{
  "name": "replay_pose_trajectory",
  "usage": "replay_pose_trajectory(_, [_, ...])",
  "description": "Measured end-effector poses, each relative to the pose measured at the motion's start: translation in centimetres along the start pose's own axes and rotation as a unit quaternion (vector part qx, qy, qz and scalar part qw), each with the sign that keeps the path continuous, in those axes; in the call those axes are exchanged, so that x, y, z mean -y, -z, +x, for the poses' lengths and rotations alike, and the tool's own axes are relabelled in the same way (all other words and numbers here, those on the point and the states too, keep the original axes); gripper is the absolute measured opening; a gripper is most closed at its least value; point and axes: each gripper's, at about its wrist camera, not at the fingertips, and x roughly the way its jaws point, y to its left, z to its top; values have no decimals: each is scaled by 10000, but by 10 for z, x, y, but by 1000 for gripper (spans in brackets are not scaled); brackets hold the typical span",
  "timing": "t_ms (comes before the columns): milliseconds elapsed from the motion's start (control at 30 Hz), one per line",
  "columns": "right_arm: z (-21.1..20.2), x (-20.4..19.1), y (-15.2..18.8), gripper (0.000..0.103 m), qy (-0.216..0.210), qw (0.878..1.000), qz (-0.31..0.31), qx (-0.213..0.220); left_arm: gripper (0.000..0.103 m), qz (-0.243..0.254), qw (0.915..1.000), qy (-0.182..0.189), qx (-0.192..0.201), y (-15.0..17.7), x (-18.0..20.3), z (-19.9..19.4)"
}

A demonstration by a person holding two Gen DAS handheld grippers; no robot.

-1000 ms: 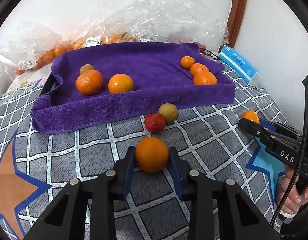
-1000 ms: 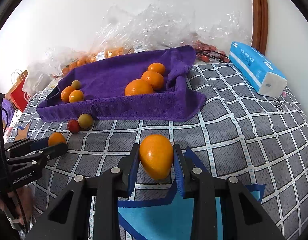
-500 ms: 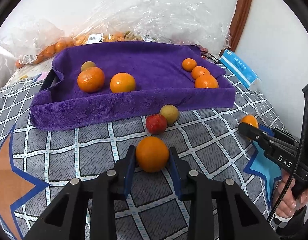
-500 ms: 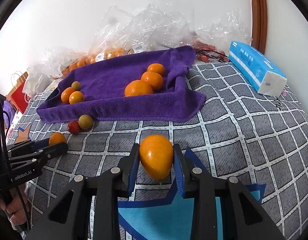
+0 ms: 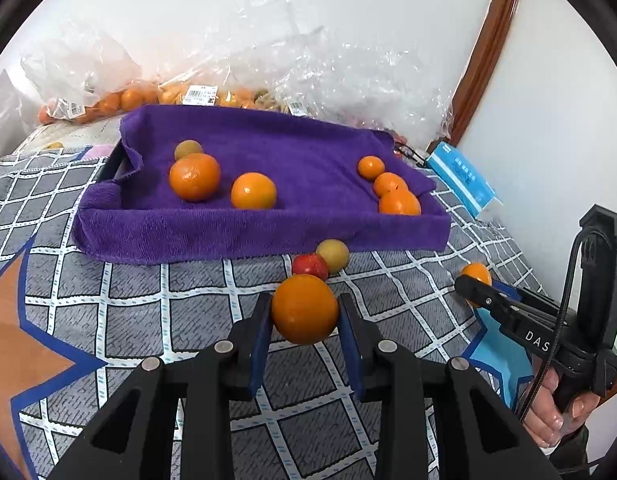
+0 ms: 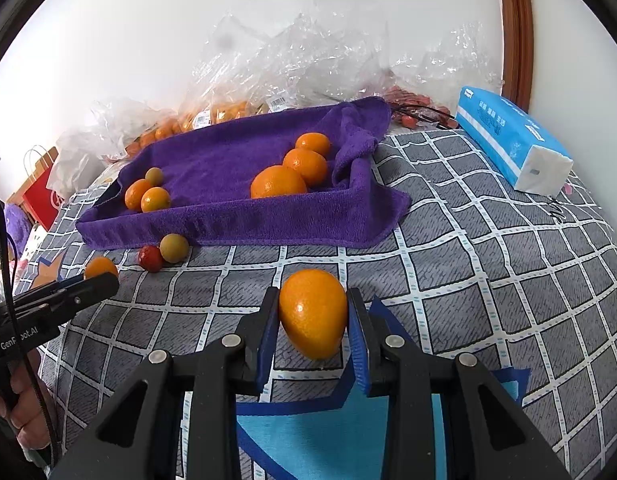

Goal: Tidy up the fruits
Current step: 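Lift both held tangerines and carry them toward the purple towel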

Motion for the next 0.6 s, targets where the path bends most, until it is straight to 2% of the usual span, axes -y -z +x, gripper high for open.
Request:
replay_pose_trajectory(433, [-9,2,0,32,-21,9997,135,195,31,-276,9982,-185,493,-3,-15,-18])
replay_pose_trajectory(600, [-10,-7,0,32,144,9996,-60,238,31,-395,9966,-272,673,-3,-22,-26])
